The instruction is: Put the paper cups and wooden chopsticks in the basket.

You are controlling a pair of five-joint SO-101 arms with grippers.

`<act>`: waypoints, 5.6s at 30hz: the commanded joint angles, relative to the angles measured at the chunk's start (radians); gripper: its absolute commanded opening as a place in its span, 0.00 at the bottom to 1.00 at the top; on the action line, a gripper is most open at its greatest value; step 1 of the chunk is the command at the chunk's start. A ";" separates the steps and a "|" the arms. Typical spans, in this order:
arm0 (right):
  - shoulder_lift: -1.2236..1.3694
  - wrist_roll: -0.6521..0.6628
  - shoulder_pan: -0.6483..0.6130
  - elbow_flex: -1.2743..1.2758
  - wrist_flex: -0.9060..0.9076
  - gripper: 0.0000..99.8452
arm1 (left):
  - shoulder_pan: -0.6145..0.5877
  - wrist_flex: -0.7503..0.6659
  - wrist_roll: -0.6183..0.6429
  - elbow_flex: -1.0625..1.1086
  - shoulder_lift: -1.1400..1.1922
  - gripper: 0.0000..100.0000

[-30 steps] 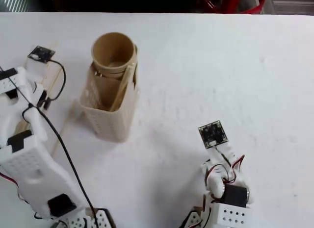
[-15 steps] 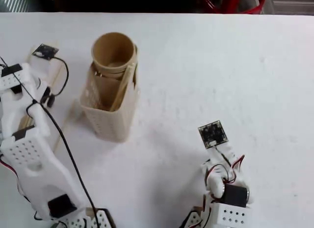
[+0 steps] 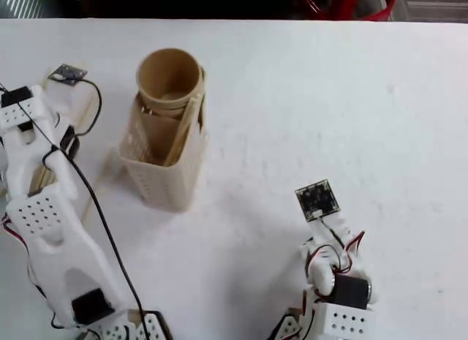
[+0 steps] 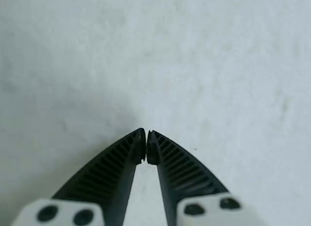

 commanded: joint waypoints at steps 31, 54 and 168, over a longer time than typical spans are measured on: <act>-0.007 0.002 0.002 0.009 0.002 0.02 | -0.022 0.221 -0.086 -0.005 -0.182 0.05; -0.007 0.002 0.002 0.009 0.002 0.02 | 0.166 0.025 0.253 0.717 -1.503 0.05; -0.007 0.002 0.002 0.009 0.002 0.02 | 0.030 -0.138 -0.233 0.439 -0.321 0.02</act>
